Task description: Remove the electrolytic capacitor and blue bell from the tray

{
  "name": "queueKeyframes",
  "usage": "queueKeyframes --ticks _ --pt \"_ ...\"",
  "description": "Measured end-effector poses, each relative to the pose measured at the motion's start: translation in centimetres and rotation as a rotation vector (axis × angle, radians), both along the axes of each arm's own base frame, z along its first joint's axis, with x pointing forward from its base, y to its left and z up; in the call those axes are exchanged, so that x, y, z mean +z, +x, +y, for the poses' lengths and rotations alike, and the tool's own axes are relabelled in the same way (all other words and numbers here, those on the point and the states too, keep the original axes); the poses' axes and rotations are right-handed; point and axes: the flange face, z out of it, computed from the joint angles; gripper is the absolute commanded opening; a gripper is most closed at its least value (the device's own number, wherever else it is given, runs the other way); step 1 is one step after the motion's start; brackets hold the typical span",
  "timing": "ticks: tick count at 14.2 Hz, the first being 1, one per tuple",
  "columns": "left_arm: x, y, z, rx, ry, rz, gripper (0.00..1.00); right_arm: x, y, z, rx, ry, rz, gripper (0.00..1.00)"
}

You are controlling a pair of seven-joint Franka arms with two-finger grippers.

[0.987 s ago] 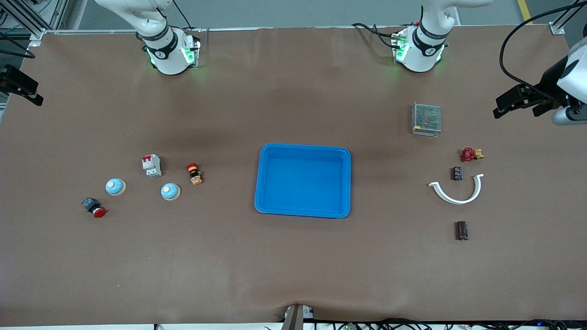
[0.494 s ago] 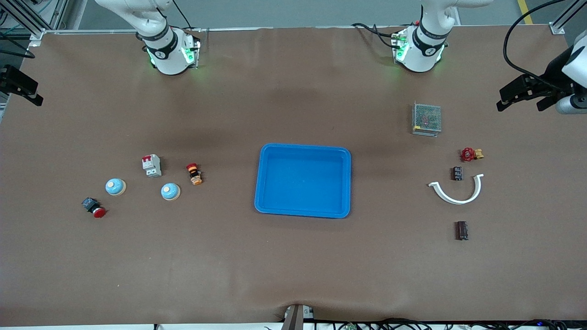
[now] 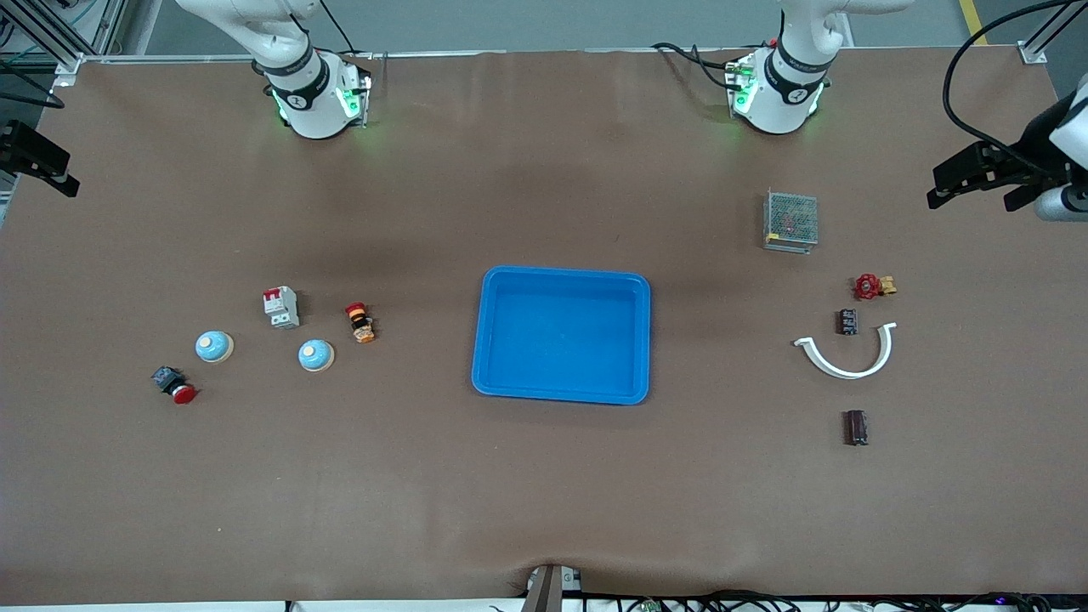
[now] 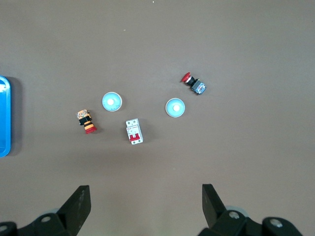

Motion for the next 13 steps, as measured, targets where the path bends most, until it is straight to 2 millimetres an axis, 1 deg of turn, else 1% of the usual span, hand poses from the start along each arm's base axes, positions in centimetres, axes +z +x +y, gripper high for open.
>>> queueKeyframes --ticks 2,4,7,9,13 --pt "-0.2 1.1 -0.2 -0.019 0.003 0.025 1.00 0.0 0.0 0.0 0.000 0.000 0.000 1.00" --pt "-0.3 1.2 -0.1 -0.038 0.002 0.036 1.00 0.0 0.0 0.0 0.000 0.000 -0.001 1.00" --pt "0.0 1.1 0.1 -0.039 0.001 0.029 1.00 0.0 0.0 0.0 0.000 0.000 -0.001 1.00" --pt "0.4 1.3 0.3 -0.034 0.001 -0.002 1.00 0.0 0.0 0.0 0.000 0.000 -0.001 1.00" --pt "0.9 2.9 1.1 -0.015 0.001 -0.126 1.00 0.0 0.0 0.0 0.000 0.000 -0.001 1.00"
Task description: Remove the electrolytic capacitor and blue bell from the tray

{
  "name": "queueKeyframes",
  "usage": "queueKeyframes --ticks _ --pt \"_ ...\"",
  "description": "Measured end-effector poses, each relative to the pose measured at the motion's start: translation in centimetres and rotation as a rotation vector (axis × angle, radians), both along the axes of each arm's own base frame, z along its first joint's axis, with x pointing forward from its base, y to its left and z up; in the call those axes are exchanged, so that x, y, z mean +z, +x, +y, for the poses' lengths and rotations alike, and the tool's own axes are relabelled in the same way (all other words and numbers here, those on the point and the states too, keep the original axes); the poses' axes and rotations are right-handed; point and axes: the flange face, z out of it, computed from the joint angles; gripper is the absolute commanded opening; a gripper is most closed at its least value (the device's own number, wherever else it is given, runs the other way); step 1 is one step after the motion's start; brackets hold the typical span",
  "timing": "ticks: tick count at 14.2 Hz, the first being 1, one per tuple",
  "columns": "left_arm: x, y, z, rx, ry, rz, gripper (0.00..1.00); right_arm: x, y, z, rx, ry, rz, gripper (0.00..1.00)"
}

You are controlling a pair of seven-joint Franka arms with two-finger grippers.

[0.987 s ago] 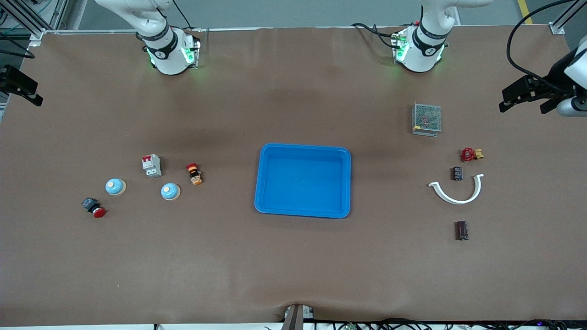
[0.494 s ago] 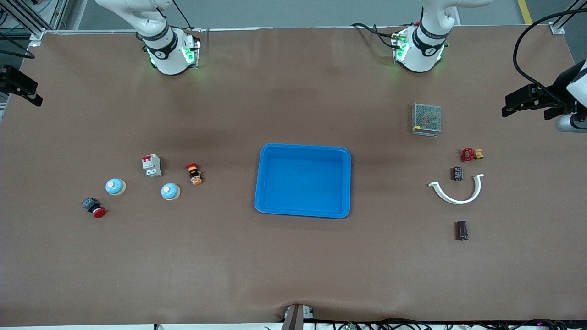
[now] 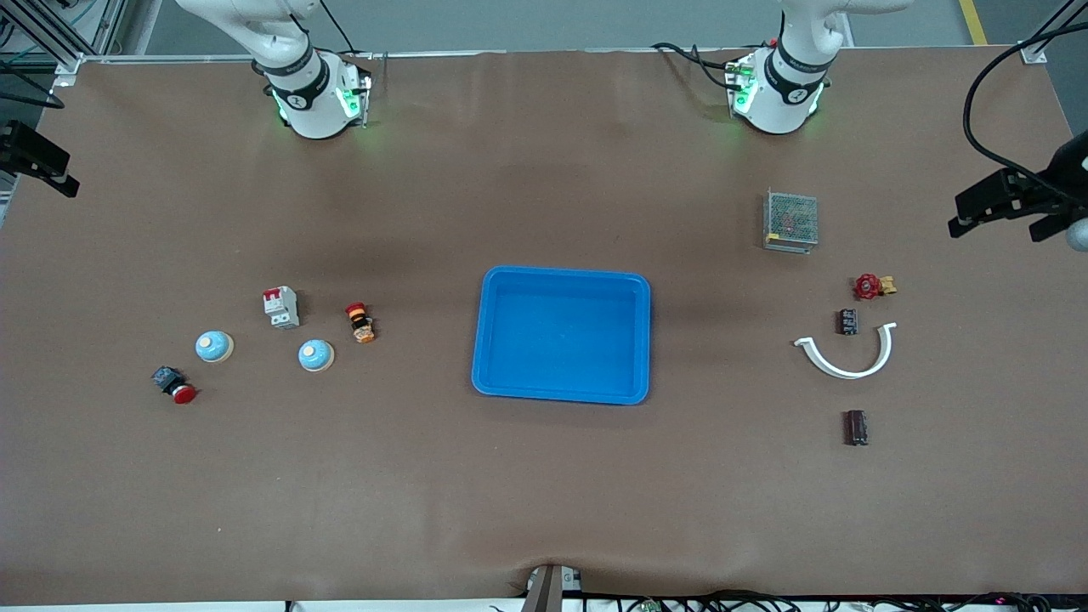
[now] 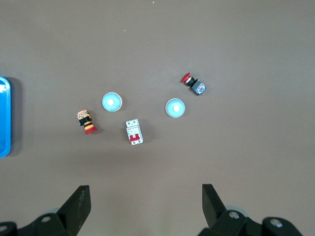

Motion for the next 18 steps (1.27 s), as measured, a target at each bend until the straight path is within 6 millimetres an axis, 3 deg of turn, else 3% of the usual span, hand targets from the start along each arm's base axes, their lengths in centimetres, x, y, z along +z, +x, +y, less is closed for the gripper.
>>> queueKeyframes --ticks 10,18 --pt "0.49 0.21 0.00 -0.071 0.025 -0.038 1.00 -0.36 0.23 -0.02 0.000 0.001 0.007 1.00" --pt "-0.27 -0.61 0.24 -0.138 0.068 0.043 1.00 -0.64 0.49 -0.02 0.000 0.001 0.011 1.00"
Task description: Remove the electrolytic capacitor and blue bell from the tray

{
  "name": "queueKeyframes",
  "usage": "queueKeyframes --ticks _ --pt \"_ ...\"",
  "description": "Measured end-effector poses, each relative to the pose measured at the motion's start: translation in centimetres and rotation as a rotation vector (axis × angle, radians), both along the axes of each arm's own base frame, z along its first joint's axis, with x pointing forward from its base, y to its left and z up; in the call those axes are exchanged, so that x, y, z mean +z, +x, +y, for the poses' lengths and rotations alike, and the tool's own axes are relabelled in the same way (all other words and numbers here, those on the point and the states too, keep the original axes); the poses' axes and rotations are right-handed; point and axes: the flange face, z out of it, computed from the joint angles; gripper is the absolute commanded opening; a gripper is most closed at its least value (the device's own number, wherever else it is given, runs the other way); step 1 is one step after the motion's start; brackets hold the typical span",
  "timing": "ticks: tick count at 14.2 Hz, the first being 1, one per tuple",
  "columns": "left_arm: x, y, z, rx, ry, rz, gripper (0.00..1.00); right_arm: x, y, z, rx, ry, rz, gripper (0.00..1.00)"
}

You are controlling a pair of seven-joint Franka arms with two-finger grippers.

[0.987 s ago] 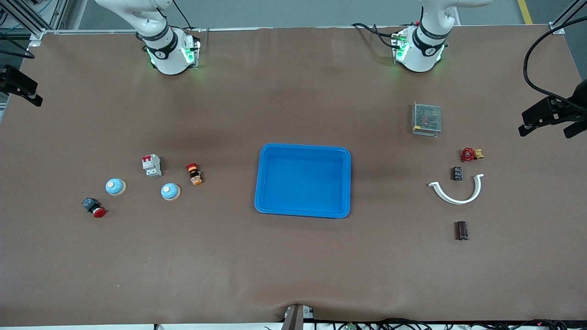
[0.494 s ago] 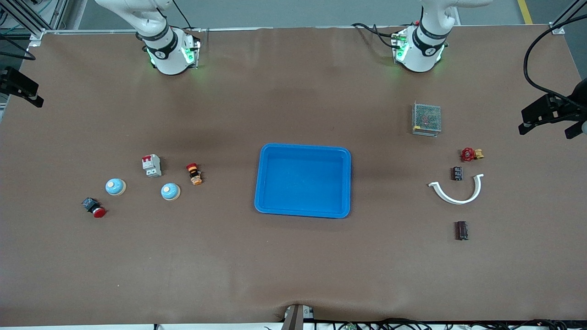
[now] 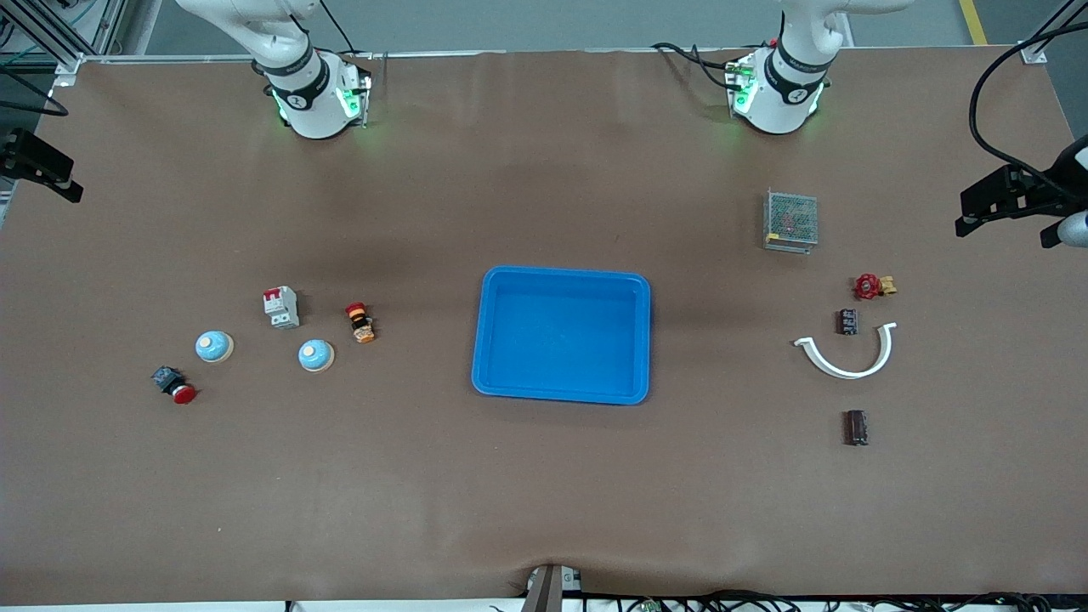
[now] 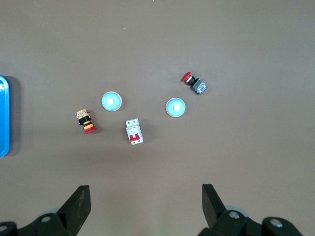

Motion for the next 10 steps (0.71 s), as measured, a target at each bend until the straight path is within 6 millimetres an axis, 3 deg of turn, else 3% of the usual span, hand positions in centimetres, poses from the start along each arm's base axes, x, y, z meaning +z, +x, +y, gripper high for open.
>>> queueKeyframes --ticks 10 --pt "-0.29 -0.10 -0.75 -0.025 0.039 0.013 1.00 0.00 0.01 0.06 0.001 0.002 0.000 1.00"
